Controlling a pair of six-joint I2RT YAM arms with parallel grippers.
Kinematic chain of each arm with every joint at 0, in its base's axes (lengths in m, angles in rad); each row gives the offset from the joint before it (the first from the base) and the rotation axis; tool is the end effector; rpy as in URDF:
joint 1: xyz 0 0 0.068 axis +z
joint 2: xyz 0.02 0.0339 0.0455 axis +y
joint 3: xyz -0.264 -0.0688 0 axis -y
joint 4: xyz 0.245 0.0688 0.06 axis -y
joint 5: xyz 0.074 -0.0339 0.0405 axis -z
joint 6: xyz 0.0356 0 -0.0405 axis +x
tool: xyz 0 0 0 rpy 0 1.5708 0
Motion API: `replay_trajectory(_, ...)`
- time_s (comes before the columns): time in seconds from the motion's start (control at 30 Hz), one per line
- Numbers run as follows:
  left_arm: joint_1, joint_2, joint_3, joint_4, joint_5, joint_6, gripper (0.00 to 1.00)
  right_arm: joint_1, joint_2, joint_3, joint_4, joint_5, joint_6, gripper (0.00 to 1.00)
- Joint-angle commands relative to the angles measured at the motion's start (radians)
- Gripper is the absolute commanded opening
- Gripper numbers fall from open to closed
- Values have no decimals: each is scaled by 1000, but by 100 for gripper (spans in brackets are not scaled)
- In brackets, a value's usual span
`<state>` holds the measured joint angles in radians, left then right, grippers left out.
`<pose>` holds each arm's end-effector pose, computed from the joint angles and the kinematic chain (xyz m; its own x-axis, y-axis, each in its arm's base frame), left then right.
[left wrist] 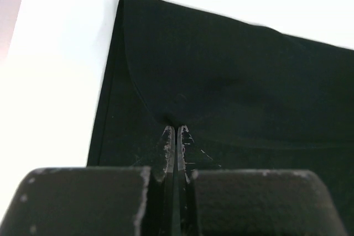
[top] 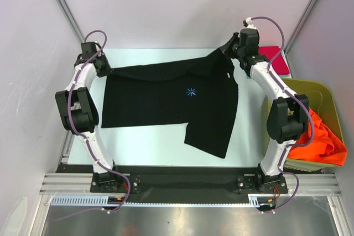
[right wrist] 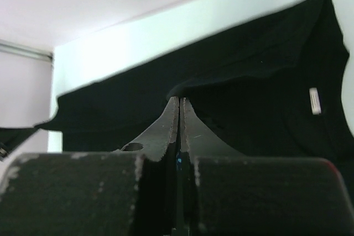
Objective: Fold and stack the t-shirts
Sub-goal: Fold the tshirt
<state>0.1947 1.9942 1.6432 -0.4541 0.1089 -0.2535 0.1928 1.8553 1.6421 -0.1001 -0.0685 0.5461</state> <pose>0.4471 0.0842 0.2474 -0.6550 -0.3833 -0.6512 -0.2920 0.9233 -0.2497 0.4416 0.0887 0.3399 -0.3910 0.4516 -0.8020 -0.0609 0.8568 0.5121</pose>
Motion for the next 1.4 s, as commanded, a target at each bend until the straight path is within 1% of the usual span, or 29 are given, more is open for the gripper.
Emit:
replay_trajectory(0.0,15,31,66,-47,15,25,0,2,-27,-11,-59,16,-3,0)
replay_trajectory(0.13,28,64,104,-90,-28,31,0,4,-30,-22,-82,19,-28,0)
replay_trajectory(0.23,45,72,109,-78,-31,16,0,5,-16,-24,-87,-1,-28,0)
replay_trajectory(0.33,77,86,151,-34,57,-38,0,8,-1,-7,-81,-2,-32,0)
replay_trajectory(0.43,78,94,182,50,106,-79,0,5,33,48,-79,4,-38,0)
replay_trajectory(0.47,78,98,185,113,138,-104,0,4,44,62,-72,3,-41,0)
replay_trajectory(0.53,80,120,204,175,166,-138,0,3,74,106,-47,4,-43,0)
replay_trajectory(0.57,80,136,223,228,207,-167,0,0,90,132,-49,7,-41,0)
replay_trajectory(0.6,80,156,277,247,227,-180,0,0,129,166,-52,9,-43,0)
replay_trajectory(0.63,80,201,303,285,251,-209,0,-4,151,227,-55,10,-47,0)
replay_trajectory(0.7,80,242,337,346,311,-248,0,-13,191,278,-43,10,-52,0)
replay_trajectory(0.73,80,273,349,414,328,-288,0,-16,220,292,-2,9,-54,0)
replay_trajectory(0.8,78,302,362,449,350,-312,0,-26,267,329,64,1,-55,0)
replay_trajectory(0.83,78,325,363,503,354,-338,0,-30,287,347,77,1,-55,0)
replay_trajectory(1.0,78,377,371,592,367,-378,0,-68,370,462,174,-19,-12,0)
replay_trajectory(1.13,84,433,429,609,373,-400,0,-75,426,547,162,-42,14,0)
replay_trajectory(1.23,98,423,400,623,374,-418,0,-69,415,536,135,-79,9,0)
replay_trajectory(1.27,101,399,365,624,374,-417,0,-67,389,526,116,-77,9,0)
replay_trajectory(1.33,113,373,333,620,374,-409,0,-67,351,460,105,-76,17,0)
replay_trajectory(1.37,117,361,320,611,376,-406,0,-69,307,431,103,-77,20,0)
